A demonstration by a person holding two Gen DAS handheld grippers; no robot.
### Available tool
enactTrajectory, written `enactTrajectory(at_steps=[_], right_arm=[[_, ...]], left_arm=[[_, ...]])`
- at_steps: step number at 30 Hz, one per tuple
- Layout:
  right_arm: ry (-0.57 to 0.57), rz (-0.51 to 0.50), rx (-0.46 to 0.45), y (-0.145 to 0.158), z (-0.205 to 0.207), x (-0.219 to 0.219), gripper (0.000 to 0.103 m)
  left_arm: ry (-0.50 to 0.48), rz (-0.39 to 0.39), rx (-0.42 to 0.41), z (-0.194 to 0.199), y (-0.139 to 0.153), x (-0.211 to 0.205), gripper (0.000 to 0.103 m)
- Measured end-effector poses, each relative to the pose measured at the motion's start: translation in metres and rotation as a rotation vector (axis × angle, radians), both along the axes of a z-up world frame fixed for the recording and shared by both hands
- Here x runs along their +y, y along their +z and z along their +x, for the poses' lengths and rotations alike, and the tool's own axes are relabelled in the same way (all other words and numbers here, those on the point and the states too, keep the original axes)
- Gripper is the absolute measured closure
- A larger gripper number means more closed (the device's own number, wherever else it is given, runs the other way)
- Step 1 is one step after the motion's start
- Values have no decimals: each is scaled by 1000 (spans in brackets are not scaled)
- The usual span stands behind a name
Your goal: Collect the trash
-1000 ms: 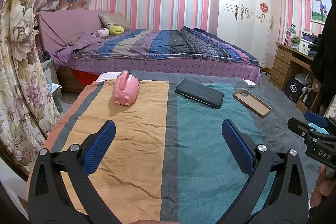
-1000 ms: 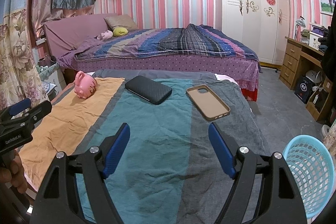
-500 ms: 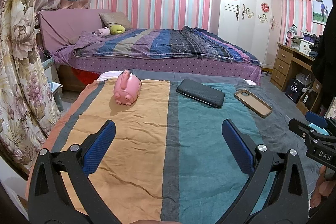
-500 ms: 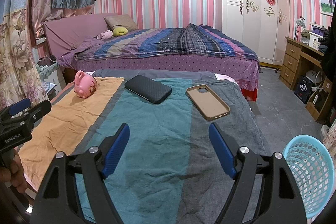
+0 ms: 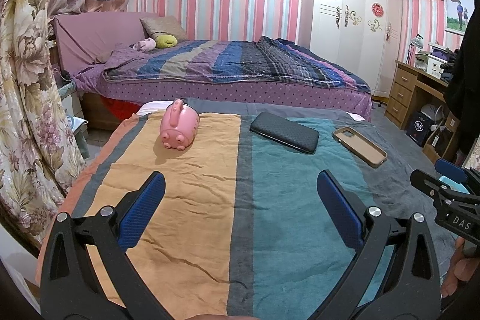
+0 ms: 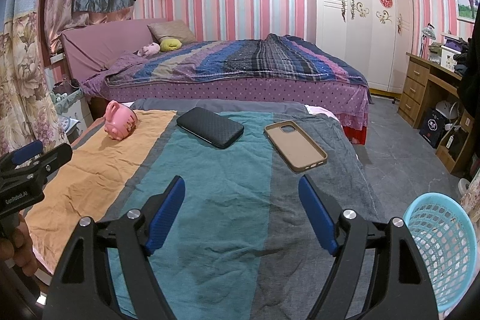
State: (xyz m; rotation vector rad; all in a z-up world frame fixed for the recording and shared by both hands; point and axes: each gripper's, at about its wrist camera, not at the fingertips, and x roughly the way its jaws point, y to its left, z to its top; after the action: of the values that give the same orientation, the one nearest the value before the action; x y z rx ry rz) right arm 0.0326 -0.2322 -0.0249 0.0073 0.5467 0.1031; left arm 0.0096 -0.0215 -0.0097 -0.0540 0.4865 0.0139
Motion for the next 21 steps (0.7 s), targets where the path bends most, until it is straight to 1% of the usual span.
enactTrajectory(at_steps=[6,21], right_arm=[[-4,2,-1,0,0,-1,26],[-5,2,-1,0,0,-2,26]], left_arm=[[-1,14,-2,0,1,-3,5],[-1,11,-2,0,2,-3,5]])
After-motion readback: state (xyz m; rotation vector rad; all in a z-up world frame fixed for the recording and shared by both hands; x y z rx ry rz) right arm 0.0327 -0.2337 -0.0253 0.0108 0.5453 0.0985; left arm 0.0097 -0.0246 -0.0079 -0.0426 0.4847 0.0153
